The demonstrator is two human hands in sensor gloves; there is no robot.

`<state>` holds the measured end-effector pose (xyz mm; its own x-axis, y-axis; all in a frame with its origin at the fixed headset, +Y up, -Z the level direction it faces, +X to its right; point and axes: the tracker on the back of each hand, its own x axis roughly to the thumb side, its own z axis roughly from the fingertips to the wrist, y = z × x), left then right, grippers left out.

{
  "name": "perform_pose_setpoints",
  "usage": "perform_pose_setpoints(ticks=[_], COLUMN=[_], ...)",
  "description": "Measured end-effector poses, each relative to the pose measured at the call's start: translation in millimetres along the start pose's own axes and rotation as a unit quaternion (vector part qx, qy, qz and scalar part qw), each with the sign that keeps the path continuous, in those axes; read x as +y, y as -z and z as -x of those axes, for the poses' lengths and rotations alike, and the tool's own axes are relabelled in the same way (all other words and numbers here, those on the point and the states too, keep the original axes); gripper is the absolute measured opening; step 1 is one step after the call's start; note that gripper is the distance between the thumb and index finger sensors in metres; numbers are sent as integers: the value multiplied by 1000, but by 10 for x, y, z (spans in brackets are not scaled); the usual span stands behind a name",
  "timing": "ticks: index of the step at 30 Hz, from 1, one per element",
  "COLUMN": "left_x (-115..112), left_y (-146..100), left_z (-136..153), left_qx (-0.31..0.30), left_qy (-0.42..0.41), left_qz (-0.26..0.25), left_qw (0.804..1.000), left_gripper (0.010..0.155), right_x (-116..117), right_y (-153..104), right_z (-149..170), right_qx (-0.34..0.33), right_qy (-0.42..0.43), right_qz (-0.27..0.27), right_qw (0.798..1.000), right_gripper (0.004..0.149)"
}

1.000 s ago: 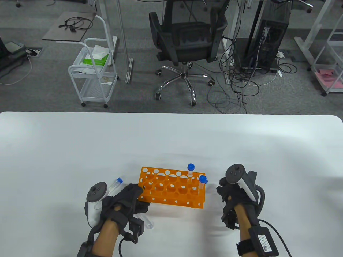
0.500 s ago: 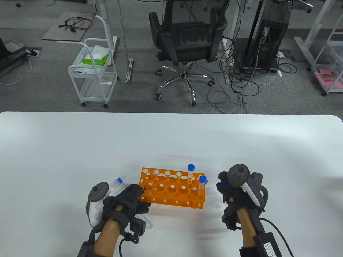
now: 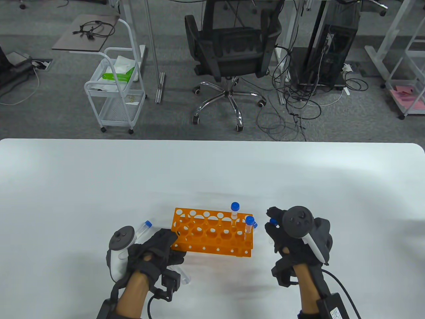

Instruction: Insert test tubes into test tube rack (6 test tubes)

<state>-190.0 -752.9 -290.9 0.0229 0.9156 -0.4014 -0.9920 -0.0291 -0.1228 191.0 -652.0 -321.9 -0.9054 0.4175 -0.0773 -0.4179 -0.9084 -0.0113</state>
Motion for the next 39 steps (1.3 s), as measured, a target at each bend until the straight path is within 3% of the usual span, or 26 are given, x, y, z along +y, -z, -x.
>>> perform_pose_setpoints(ticks=[17,39], left_x=[22,49], left_y=[16,13], left_z=[6,14], left_qx=[7,5], left_qy=[-4,-7], left_qz=[-23,-25], left_qw=[1000,1000], left_gripper=[45,44], right_x=[-110,-227], right_y=[-116,-471], right_z=[-109,-476], right_qx=[-40,-137], right_qy=[19,58], right_qz=[35,72], right_qw=[998,986], right_gripper=[54,54])
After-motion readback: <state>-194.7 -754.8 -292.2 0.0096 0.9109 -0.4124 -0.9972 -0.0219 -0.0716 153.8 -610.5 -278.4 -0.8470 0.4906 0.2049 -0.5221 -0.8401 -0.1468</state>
